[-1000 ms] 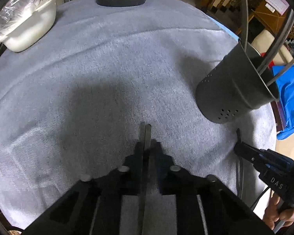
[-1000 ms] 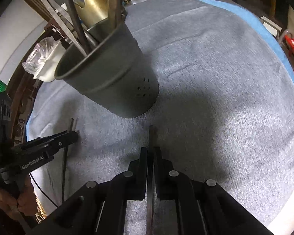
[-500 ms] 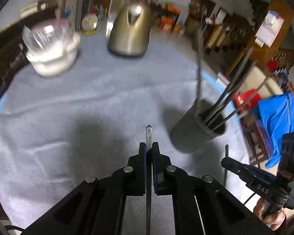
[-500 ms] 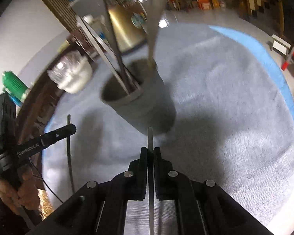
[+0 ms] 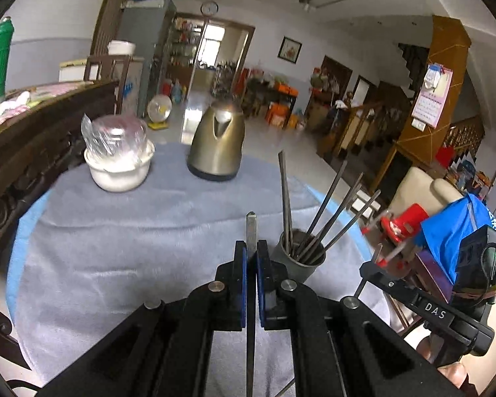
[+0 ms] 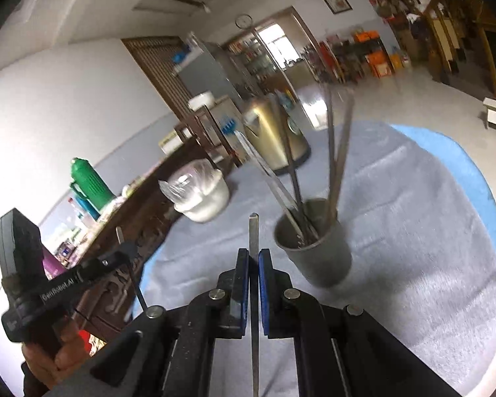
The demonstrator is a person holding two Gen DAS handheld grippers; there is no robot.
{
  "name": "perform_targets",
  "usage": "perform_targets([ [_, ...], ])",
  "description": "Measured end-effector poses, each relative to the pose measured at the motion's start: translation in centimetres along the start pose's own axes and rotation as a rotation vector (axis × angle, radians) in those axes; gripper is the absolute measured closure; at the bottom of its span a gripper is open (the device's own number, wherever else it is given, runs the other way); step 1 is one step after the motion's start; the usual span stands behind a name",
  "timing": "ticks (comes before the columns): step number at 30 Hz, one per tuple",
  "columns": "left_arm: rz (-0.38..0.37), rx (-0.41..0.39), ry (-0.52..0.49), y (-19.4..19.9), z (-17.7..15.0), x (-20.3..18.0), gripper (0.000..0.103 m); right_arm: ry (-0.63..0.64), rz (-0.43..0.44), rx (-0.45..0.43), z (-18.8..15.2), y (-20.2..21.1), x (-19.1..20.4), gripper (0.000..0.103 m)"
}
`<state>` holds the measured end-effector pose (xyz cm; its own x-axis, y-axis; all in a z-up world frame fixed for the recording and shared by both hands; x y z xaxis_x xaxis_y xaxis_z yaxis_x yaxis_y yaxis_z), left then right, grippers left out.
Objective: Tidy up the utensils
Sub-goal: 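Raise the chopsticks upright above the grey cup with the right gripper, then drop the chopsticks into the cup with the right gripper while the left tool sets the cup down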
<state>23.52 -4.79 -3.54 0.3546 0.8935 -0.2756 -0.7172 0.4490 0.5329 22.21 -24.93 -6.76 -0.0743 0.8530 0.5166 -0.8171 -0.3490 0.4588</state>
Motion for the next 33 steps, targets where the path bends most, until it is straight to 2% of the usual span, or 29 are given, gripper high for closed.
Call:
perform_targets([
  [5,-0.004,-0.078,0.003,1.3,1.5,-0.5,0.098,0.036,-0.007,-0.074,1.0,1.6,1.1,0.097],
  [10,0.002,-0.167,0.000,2.6,4.0,-0.9,0.098,0.044,-0.011,-0.171,3.5,3.8,1.5,0.097],
  [22,-0.006,-0.416,0.001,1.4,12.1,-4.1,0.098,0.062,-0.091,-0.418,10.4,8.0,1.1,0.097],
  [28,-0.009,-0.464,0.006,-1.3,14.2,-6.2,0.098,0.037,-0.137,-0.524,13.0,8.3,0.3,0.097],
  [33,0.011,-0.465,-0.008,-4.2,14.1,-7.4,0.098,0.034,-0.189,-0.574,14.1,7.8,-0.5,0.097],
])
Point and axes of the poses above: each gripper's, at about its wrist camera, not at the fingertips, and y roughly against the way its jaws point, x to its left, z to its top, the point moved 6 cm from there along -y, roughly the way its jaws point
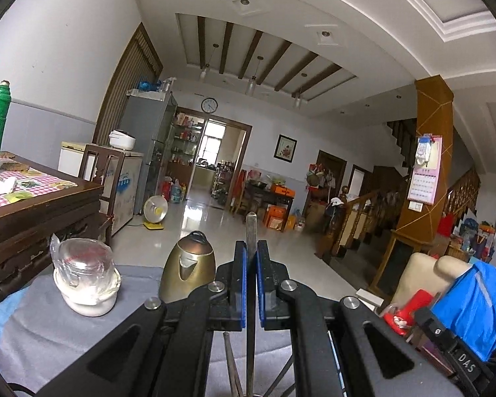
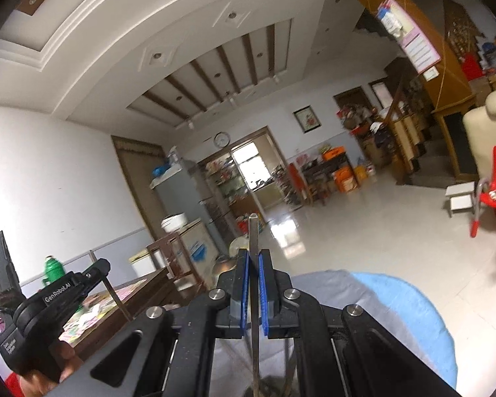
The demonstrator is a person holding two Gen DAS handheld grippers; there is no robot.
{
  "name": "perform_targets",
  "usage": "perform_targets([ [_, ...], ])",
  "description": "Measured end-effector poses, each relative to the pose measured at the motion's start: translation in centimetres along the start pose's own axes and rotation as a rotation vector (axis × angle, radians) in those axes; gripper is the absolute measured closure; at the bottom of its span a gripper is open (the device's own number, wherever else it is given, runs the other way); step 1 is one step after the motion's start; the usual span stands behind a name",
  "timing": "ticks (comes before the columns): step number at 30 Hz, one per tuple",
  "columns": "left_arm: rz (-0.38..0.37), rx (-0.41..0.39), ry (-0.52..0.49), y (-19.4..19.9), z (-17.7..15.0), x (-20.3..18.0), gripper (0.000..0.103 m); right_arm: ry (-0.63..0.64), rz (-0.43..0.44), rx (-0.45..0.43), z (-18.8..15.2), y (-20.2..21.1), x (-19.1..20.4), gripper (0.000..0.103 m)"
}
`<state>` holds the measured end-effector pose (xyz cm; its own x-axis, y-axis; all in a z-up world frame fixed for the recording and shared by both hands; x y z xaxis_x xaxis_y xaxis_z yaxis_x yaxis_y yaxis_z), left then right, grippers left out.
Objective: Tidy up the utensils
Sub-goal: 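Drop the chopsticks into the cup with the right gripper while the left tool sets the cup down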
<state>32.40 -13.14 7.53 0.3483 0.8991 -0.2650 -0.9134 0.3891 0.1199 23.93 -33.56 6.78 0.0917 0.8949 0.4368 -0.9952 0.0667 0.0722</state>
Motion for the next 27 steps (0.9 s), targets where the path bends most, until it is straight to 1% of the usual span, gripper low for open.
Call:
perform_targets([
  [4,0.022,0.040,0.012,-2.1,-2.4,0.0,0.098,0.007,-0.016,0.016,-0.9,-1.4,-0.5,0.097],
  [7,0.042,0.072,0.009,-3.4,-4.5,0.4,0.097,0.001,-0.019,0.059,-2.4,-2.5,-0.7,0.097],
  [9,0.057,0.100,0.000,-4.0,-5.9,0.5,0.097,0.018,-0.022,0.094,-3.7,-3.1,-0.8,0.097],
  [11,0.058,0.151,0.006,-4.6,-7.6,0.6,0.097,0.034,-0.020,0.136,-4.8,-3.5,-0.9,0.097],
  [13,0.059,0.186,0.017,-4.5,-8.8,0.9,0.097,0.038,-0.014,0.173,-5.8,-3.8,-1.1,0.097],
  [16,0.049,0.224,0.010,-3.7,-9.9,1.0,0.098,0.046,-0.004,0.211,-6.5,-3.7,-1.4,0.097],
  [17,0.044,0.233,0.006,-3.5,-10.0,0.8,0.097,0.046,0.003,0.236,-6.9,-3.7,-1.4,0.097],
  [19,0.033,0.261,-0.014,-2.5,-10.3,0.6,0.097,0.039,0.011,0.278,-7.6,-3.9,-1.5,0.096],
  [21,0.030,0.286,-0.046,-1.8,-10.4,0.1,0.095,0.031,0.023,0.308,-8.2,-4.0,-1.4,0.095],
  [22,0.034,0.313,-0.072,-1.1,-10.6,0.0,0.085,0.025,0.031,0.328,-8.5,-3.8,-1.4,0.094],
  [23,0.040,0.340,-0.090,-0.8,-10.8,0.0,0.065,0.021,0.036,0.339,-8.7,-3.5,-1.5,0.093],
  [24,0.046,0.357,-0.100,-0.4,-11.0,0.1,0.056,0.016,0.043,0.356,-8.9,-3.3,-1.7,0.093],
  [25,0.054,0.376,-0.109,0.4,-11.2,0.3,0.043,0.011,0.044,0.370,-9.1,-3.0,-1.9,0.093],
  [27,0.087,0.409,-0.141,1.9,-11.6,0.7,0.041,-0.010,0.036,0.393,-9.3,-2.5,-2.3,0.091],
])
Point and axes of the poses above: each gripper's, at about its wrist camera, not at the fingertips, and y roughly against the way its jaws point, x to its left, z to its top, the point moved 6 cm from there along -y, roughly the way its jaws point
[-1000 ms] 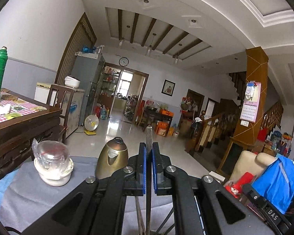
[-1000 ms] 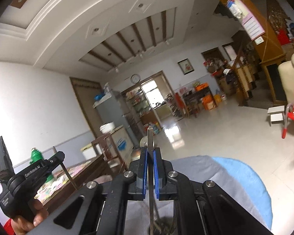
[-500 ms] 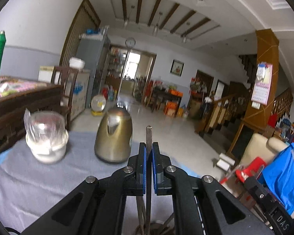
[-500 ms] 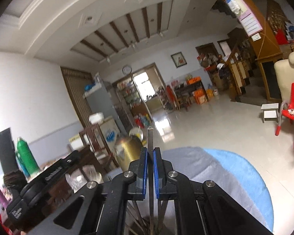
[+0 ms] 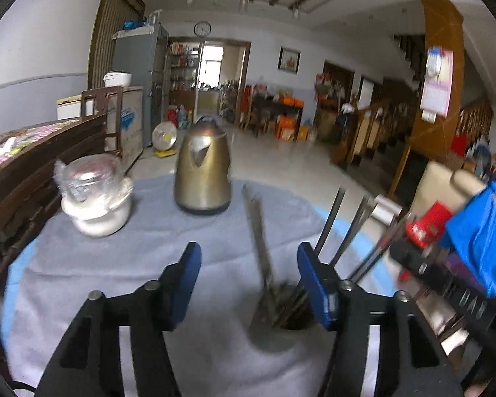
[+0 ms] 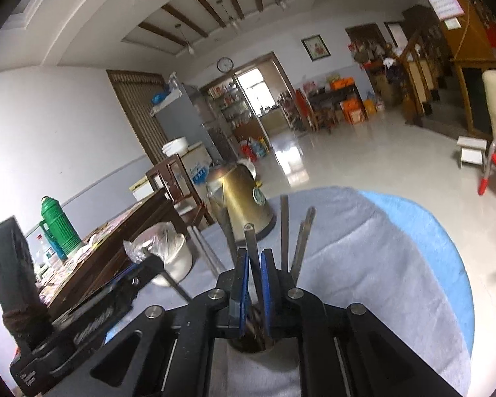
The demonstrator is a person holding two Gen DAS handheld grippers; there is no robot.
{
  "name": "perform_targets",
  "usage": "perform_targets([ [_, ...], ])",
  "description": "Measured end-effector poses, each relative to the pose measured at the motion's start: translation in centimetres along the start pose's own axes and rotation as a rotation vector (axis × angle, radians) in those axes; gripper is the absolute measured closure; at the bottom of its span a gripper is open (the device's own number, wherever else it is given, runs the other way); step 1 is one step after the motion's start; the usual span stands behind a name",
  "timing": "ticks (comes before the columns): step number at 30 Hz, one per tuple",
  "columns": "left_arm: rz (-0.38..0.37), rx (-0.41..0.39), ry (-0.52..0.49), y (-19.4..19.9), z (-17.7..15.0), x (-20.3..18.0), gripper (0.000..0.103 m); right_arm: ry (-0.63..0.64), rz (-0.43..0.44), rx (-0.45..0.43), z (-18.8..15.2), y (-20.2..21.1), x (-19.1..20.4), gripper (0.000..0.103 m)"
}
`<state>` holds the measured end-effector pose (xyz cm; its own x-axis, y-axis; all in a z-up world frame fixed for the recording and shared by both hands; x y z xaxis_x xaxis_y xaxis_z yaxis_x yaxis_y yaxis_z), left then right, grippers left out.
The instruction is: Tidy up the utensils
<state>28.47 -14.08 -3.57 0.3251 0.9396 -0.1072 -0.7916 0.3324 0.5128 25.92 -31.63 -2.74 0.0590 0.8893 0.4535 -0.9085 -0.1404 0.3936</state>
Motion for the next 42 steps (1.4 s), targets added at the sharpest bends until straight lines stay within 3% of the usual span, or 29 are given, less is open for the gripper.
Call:
perform_targets([
  [3,0.088,0.057,-0.052,1.7,-1.7,0.9,0.031,-0.045,0.017,0.040,-1.0,1.0,-0.4,0.076],
  [5,0.137,0.080,-0.072,3.2,-2.9,1.6,0.030,-0.060,0.017,0.046,-1.5,1.9,-0.5,0.038],
  [6,0.160,0.085,-0.085,4.0,-3.4,1.9,0.030,-0.063,0.024,0.037,-1.8,2.5,-0.5,0.035],
  [14,0.277,0.078,-0.115,9.0,-5.1,4.3,0.024,0.052,0.016,0.029,-3.8,6.7,2.7,0.035],
  [23,0.342,0.032,-0.116,13.8,-5.7,4.4,0.019,0.126,0.016,0.038,-5.6,10.1,6.1,0.035],
  [34,0.369,-0.035,-0.167,19.3,-6.7,1.6,0.007,0.150,0.017,0.083,-9.6,14.9,6.8,0.035],
  [42,0.370,-0.064,-0.185,22.3,-7.2,0.2,0.006,0.152,-0.001,0.055,-10.1,18.4,6.6,0.035],
])
Point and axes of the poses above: each gripper's, at about its wrist camera, not at the fingertips, and y roughly against the way its jaws point, x to its left, z to its top, the point moved 6 cm from there along -y, roughly the way its jaws point
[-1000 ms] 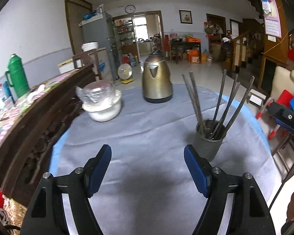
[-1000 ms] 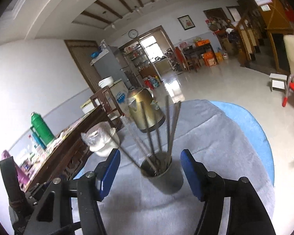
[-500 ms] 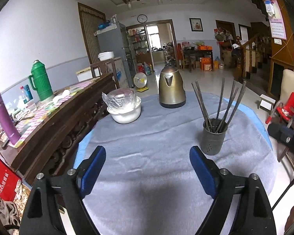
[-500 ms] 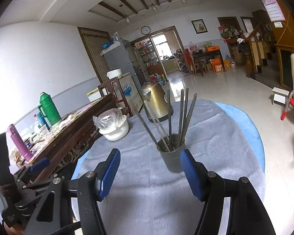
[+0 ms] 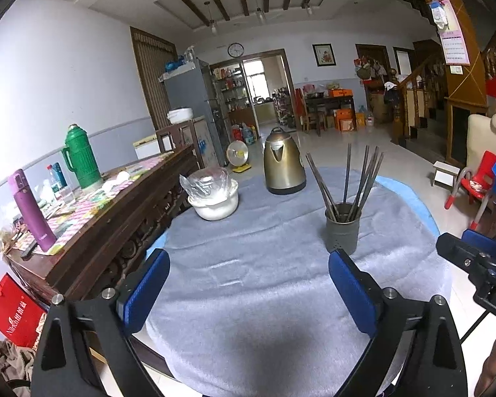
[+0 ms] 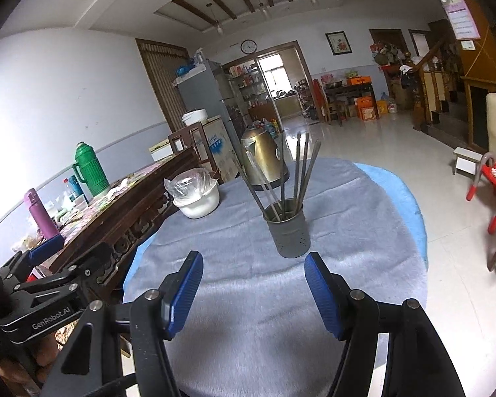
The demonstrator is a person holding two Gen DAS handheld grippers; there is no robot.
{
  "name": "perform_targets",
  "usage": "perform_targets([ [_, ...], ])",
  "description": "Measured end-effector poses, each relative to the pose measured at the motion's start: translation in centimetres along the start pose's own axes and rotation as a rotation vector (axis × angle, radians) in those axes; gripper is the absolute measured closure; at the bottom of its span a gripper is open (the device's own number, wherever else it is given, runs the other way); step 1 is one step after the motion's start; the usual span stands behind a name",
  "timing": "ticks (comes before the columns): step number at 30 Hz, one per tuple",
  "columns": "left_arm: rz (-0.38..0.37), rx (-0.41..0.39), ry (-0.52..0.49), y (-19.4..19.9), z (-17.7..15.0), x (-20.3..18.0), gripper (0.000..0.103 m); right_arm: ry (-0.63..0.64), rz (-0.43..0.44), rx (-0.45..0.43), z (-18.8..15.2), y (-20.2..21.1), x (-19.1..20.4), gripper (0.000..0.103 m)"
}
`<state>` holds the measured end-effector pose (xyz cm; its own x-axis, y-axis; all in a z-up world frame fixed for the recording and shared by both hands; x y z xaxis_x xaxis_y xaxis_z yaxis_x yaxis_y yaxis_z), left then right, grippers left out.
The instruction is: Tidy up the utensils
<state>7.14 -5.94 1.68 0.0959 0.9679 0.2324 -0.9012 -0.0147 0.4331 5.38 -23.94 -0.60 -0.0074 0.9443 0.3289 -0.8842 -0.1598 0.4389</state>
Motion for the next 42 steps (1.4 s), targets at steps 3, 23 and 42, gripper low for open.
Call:
perform_targets([
  [3,0.009,-0.014,-0.001,1.2,0.0,0.4,0.006,0.005,-0.008,-0.010,-0.1,1.3,0.2,0.035],
  [23,0.051,0.009,0.035,2.1,-1.8,3.2,0.005,0.022,-0.072,0.022,-1.9,2.3,2.5,0.035],
  [42,0.057,0.003,0.039,2.2,-1.9,3.3,0.005,0.043,-0.128,0.025,-1.9,2.6,2.4,0.035],
])
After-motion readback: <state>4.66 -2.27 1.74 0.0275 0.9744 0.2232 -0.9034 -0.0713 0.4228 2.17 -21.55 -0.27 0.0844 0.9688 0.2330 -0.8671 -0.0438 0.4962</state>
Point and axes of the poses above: each gripper's, at about its wrist camera, not at the fingertips, and y roughly against the way its jaws point, x to its left, z to its top, the point moved 6 cm from there along -y, roughly the way its jaws point
